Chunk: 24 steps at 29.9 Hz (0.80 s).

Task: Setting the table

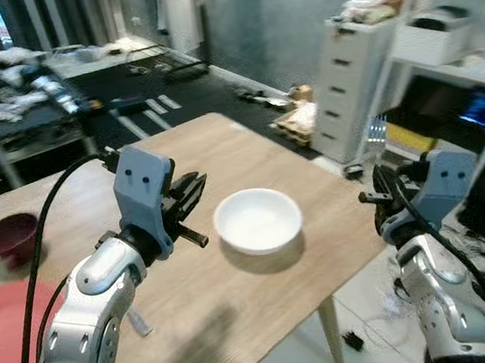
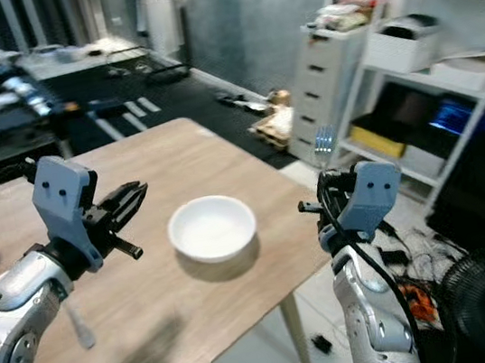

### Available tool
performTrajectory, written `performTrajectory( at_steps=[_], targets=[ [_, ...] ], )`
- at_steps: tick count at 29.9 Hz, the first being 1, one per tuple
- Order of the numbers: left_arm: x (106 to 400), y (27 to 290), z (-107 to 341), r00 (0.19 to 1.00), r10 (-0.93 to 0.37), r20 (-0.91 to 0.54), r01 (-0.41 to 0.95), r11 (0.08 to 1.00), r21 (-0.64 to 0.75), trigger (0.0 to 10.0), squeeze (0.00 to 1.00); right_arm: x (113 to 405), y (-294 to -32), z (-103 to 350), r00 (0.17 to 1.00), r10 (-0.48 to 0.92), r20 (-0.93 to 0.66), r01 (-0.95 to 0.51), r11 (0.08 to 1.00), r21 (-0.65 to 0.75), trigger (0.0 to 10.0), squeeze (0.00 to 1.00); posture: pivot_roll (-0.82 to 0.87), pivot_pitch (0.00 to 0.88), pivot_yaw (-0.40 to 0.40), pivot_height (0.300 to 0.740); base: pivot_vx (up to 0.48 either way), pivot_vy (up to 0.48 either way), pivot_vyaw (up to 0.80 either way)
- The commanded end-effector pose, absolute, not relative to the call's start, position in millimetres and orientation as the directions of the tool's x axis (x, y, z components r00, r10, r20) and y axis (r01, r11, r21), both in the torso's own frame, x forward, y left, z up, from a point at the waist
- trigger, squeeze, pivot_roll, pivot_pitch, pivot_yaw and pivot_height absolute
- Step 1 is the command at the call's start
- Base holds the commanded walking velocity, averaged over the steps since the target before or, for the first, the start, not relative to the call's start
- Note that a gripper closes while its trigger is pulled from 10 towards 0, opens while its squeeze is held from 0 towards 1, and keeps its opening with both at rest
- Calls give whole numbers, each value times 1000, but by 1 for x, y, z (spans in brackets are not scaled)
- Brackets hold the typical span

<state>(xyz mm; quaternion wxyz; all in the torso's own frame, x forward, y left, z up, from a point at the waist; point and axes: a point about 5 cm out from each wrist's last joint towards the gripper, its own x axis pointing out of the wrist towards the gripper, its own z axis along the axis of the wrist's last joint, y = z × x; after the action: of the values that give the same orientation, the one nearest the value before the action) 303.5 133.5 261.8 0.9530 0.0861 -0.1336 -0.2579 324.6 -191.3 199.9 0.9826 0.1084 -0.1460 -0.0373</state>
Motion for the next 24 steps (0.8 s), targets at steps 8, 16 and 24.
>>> performTrajectory(
  at_steps=[8, 16, 24],
  targets=[
    [303, 131, 256, 831, -521, 197, 476, 848, 235, 10000, 0, 324, -193, 197, 956, -104, 274, 45, 976, 215, 10000, 0, 126, 21, 37, 740, 0, 0, -733],
    [303, 129, 255, 828, -526, 196, 481, 845, 234, 10000, 0, 324, -193, 196, 957, -103, 271, 46, 977, 209, 10000, 0, 123, 16, 36, 740, 0, 0, -738],
    [303, 128, 254, 824, -532, 195, 489, 842, 230, 10000, 0, 324, -193, 195, 958, -103, 267, 48, 978, 205, 10000, 0, 121, 16, 36, 740, 0, 0, -738]
  ],
)
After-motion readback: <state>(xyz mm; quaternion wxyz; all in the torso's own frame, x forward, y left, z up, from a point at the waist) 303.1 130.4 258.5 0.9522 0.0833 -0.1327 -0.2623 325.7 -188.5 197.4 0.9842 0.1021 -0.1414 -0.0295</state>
